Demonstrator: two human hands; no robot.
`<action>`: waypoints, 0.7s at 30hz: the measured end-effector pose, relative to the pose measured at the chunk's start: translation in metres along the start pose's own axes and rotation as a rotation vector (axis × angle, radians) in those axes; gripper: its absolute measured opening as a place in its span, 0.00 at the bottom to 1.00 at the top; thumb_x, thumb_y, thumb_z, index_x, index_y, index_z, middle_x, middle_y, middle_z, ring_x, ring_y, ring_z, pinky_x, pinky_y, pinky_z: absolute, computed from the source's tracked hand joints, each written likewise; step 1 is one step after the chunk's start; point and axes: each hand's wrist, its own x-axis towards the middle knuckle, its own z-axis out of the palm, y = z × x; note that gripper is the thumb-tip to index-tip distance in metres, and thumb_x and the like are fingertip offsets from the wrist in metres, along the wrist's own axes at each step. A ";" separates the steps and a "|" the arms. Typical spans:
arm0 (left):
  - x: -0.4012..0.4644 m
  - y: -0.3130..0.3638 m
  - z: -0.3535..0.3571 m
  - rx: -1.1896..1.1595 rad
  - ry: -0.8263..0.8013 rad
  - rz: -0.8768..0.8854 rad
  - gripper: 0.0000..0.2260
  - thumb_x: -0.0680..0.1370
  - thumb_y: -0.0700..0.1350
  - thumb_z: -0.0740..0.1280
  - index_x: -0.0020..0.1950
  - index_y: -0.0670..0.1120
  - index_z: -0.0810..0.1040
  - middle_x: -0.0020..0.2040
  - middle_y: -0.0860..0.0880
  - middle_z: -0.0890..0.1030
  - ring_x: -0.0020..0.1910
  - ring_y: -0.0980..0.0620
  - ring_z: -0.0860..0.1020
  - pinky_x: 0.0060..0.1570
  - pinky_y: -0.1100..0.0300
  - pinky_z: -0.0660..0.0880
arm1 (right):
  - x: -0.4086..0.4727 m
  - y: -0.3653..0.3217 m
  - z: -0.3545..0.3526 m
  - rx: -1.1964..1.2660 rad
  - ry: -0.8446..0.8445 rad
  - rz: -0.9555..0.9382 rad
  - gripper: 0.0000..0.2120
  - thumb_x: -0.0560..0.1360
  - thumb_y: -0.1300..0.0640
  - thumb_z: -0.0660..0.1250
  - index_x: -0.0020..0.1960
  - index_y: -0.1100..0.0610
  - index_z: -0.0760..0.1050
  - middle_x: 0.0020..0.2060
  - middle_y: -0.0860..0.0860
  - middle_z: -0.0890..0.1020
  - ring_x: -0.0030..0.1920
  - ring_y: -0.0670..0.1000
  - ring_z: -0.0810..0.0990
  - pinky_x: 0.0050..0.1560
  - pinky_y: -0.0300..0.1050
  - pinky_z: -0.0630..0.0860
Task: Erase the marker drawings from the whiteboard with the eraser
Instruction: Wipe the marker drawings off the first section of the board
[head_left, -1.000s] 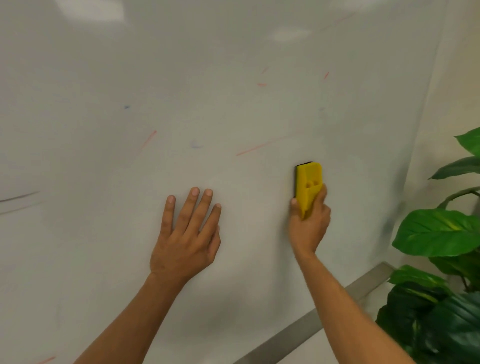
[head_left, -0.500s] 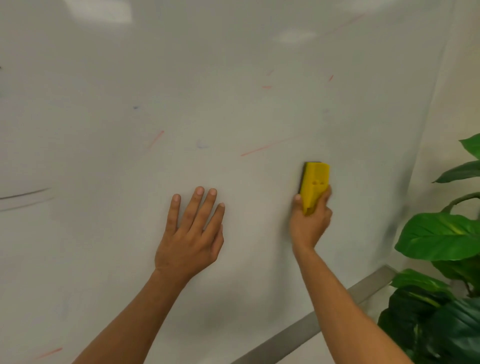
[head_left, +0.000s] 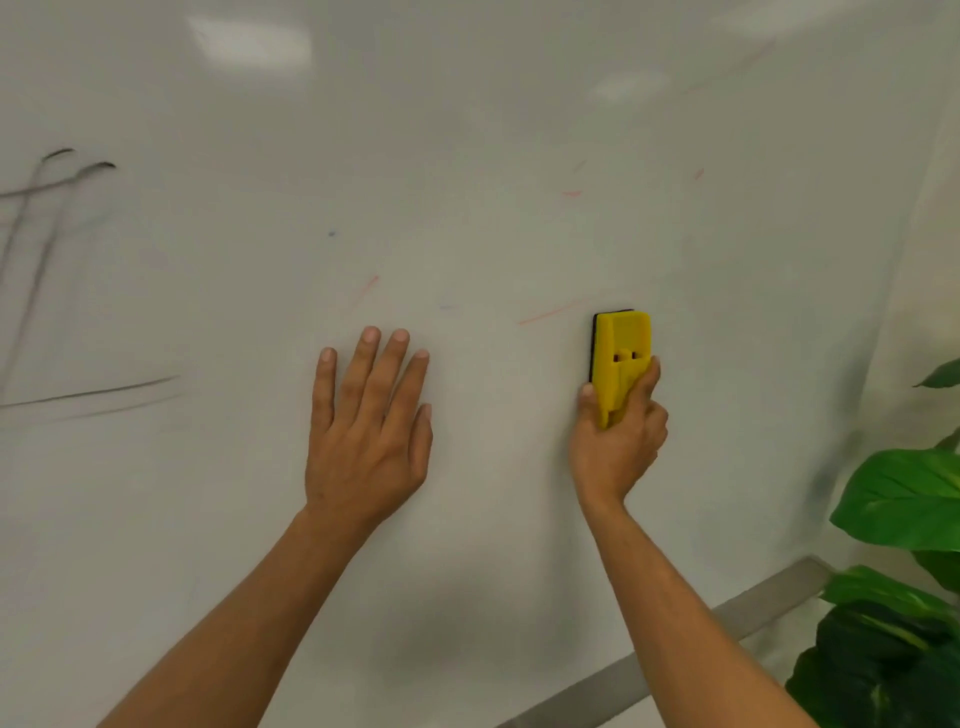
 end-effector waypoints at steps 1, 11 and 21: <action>0.005 -0.002 0.001 0.009 -0.001 -0.005 0.23 0.80 0.46 0.65 0.74 0.41 0.70 0.75 0.41 0.67 0.76 0.41 0.62 0.73 0.36 0.58 | -0.007 -0.007 0.003 0.003 -0.009 -0.085 0.36 0.77 0.48 0.69 0.80 0.51 0.56 0.55 0.62 0.73 0.57 0.63 0.72 0.59 0.57 0.69; 0.007 -0.002 0.010 0.109 -0.024 -0.004 0.26 0.81 0.49 0.62 0.77 0.41 0.65 0.77 0.42 0.64 0.77 0.41 0.60 0.74 0.38 0.57 | 0.005 0.007 -0.003 -0.062 -0.003 -0.190 0.36 0.75 0.40 0.64 0.79 0.51 0.58 0.53 0.63 0.75 0.54 0.65 0.75 0.55 0.59 0.73; 0.006 -0.002 0.013 0.131 -0.019 0.005 0.26 0.81 0.49 0.63 0.76 0.41 0.65 0.77 0.42 0.65 0.77 0.41 0.62 0.74 0.37 0.59 | -0.011 -0.058 0.017 -0.033 -0.039 -0.423 0.35 0.77 0.41 0.62 0.79 0.53 0.59 0.51 0.60 0.74 0.51 0.61 0.73 0.50 0.55 0.73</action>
